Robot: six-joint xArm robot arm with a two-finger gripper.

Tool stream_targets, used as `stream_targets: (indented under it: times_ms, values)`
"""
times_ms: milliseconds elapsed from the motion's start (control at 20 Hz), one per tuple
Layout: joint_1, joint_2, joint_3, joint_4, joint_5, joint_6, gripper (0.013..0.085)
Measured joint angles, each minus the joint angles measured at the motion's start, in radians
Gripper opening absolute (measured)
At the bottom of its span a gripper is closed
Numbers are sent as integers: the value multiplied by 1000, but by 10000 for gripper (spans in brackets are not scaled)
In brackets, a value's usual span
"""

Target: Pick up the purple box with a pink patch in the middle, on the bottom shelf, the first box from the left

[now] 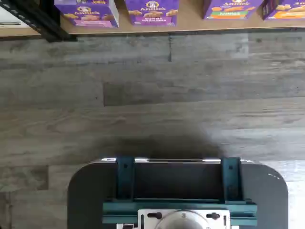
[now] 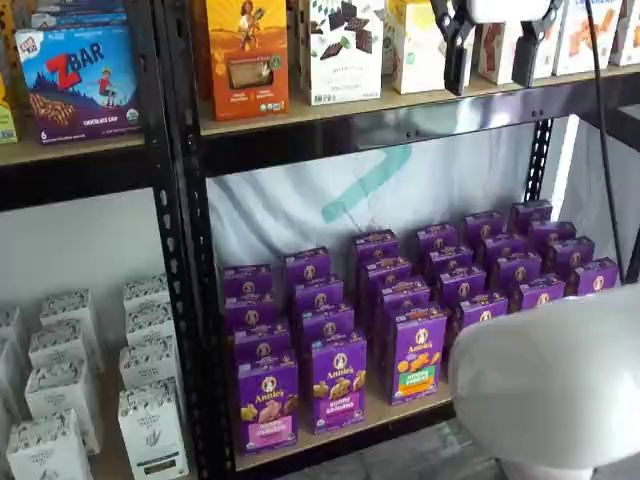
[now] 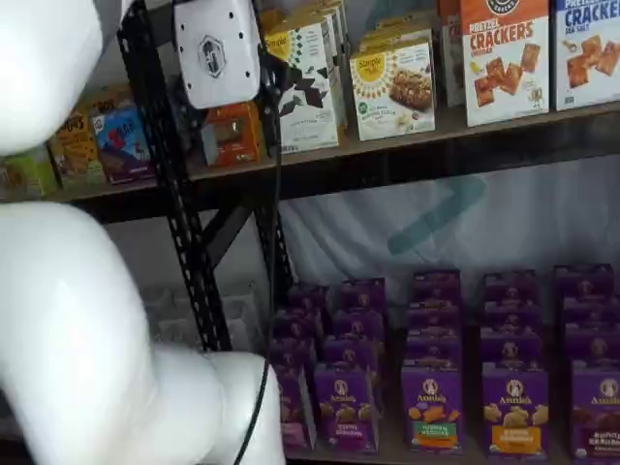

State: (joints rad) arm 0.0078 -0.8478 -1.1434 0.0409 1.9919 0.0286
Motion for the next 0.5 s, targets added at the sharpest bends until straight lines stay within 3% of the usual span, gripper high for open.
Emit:
stream_targets:
  times_ms: [150, 500]
  values:
    - [-47, 12, -9, 54, 22, -22, 850]
    - [-14, 10, 13, 43, -7, 2, 850]
